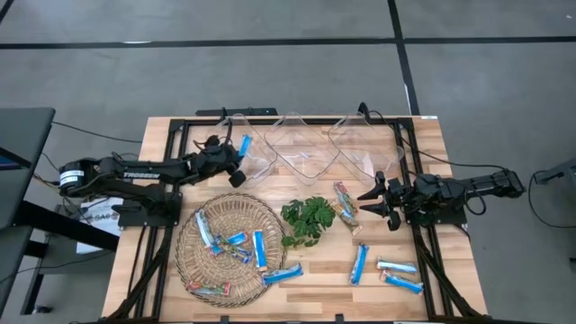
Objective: Pick and place Granola Bars by type
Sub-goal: Put the red granola bar into the left transparent bin, then put the blue granola bar into the right transparent bin
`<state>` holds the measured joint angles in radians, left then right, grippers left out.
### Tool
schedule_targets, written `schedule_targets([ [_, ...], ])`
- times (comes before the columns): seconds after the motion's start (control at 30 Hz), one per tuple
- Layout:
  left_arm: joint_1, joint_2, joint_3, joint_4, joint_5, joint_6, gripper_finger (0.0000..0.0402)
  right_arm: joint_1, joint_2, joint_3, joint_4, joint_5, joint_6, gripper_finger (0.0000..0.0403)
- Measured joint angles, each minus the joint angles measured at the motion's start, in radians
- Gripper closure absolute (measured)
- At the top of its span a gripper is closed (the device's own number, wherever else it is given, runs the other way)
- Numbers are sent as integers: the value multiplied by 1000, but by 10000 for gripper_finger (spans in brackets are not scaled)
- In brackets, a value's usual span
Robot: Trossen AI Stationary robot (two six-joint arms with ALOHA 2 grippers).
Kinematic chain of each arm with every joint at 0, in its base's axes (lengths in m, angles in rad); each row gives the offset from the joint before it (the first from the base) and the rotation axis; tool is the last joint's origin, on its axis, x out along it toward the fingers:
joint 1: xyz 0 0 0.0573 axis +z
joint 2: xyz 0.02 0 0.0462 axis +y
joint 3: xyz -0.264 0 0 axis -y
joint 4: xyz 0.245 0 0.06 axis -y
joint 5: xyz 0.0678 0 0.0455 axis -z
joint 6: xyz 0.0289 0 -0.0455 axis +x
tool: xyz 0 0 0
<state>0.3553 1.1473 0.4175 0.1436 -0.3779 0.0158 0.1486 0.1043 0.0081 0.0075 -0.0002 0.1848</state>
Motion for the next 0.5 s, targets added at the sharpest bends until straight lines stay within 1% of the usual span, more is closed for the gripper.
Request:
schedule_targets([
  [0.17, 0, 0, 0, -1, 0, 0, 244, 0, 0, 0, 0, 0, 0, 269],
  [0.27, 0, -5, 0, 12, 2, -3, 218, 0, 0, 0, 0, 0, 0, 269],
  [0.4, -9, -60, 0, 40, 16, -42, 202, 0, 0, 0, 0, 0, 0, 270],
  [0.5, -27, -125, 0, 48, 69, -64, 201, 0, 0, 0, 0, 0, 0, 269],
])
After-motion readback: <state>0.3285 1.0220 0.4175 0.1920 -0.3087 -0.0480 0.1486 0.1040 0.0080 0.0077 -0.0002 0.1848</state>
